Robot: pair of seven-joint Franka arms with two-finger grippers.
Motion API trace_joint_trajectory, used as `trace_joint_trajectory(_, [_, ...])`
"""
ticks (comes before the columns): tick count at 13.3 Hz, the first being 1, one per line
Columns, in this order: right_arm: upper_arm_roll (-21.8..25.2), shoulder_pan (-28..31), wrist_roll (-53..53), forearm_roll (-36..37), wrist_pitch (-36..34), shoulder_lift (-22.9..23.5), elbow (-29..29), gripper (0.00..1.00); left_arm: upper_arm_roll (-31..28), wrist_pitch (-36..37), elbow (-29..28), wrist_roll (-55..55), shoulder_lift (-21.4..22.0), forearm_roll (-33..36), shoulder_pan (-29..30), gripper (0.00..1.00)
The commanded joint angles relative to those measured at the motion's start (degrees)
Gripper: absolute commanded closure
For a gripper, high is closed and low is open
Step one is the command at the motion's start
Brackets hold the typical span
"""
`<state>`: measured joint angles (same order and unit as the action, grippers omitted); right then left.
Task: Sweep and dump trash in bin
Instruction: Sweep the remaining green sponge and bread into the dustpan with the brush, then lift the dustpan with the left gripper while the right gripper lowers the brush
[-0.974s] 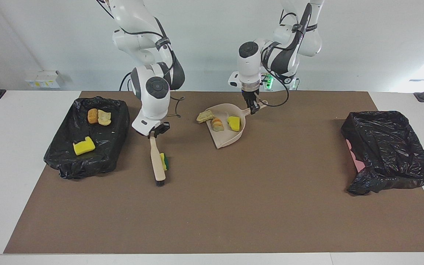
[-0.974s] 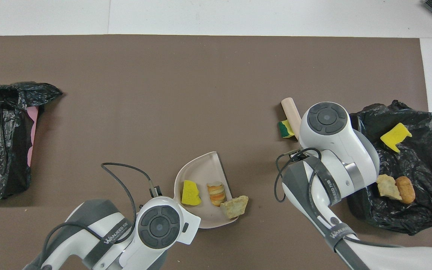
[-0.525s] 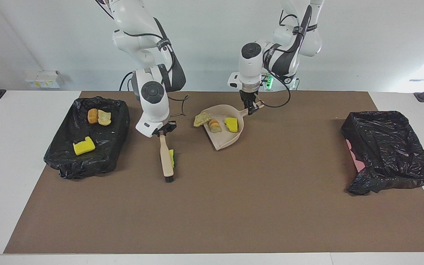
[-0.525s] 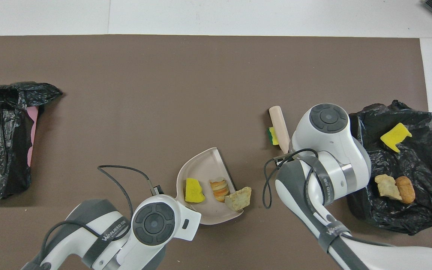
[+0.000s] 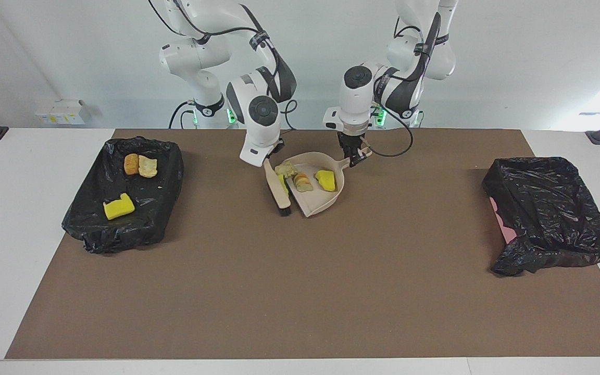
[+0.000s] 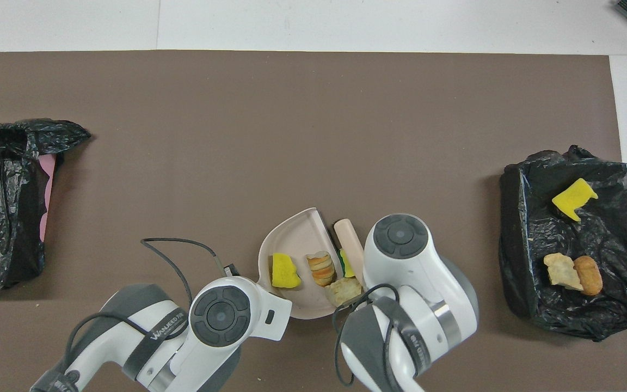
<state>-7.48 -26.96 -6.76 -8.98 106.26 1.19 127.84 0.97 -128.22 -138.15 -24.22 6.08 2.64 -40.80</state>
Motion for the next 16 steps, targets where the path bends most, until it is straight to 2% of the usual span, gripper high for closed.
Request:
trace_joint_trajectory(1, [0.1, -4.9, -0.9, -5.6, -0.3, -5.0, 4.9, 1.00, 0.1, -2.2, 0.3, 0.8, -1.7, -0.7, 0.5, 1.00])
trace_joint_trajectory(4, [0.1, -8.5, -5.1, -8.9, 0.7, -5.0, 3.4, 1.00, 0.1, -2.4, 0.3, 0.7, -1.7, -0.7, 0.5, 1.00])
trace_joint_trajectory(6, [0.1, -8.4, -6.7, -8.9, 0.4, -4.1, 1.1, 1.00, 0.0, -2.5, 0.4, 0.1, -1.8, -0.7, 1.0, 1.00])
trace_joint_trajectory(11, [0.6, -1.4, -5.6, -8.8, -7.2, -8.8, -2.5, 1.00, 0.1, -1.8, 4.9, -7.5, -5.2, -0.7, 8.7, 1.00])
trace_joint_trajectory(14, [0.4, -1.2, -6.9, -8.8, -9.8, -9.4, -4.1, 1.00, 0.1, -1.6, 7.0, -13.8, -6.2, -0.7, 13.4, 1.00])
trace_joint_trajectory(16, [0.0, -2.4, -11.6, -8.7, -8.5, -11.0, -2.8, 1.00, 0.1, 1.9, 12.2, -20.7, -8.6, -0.7, 16.8, 1.00])
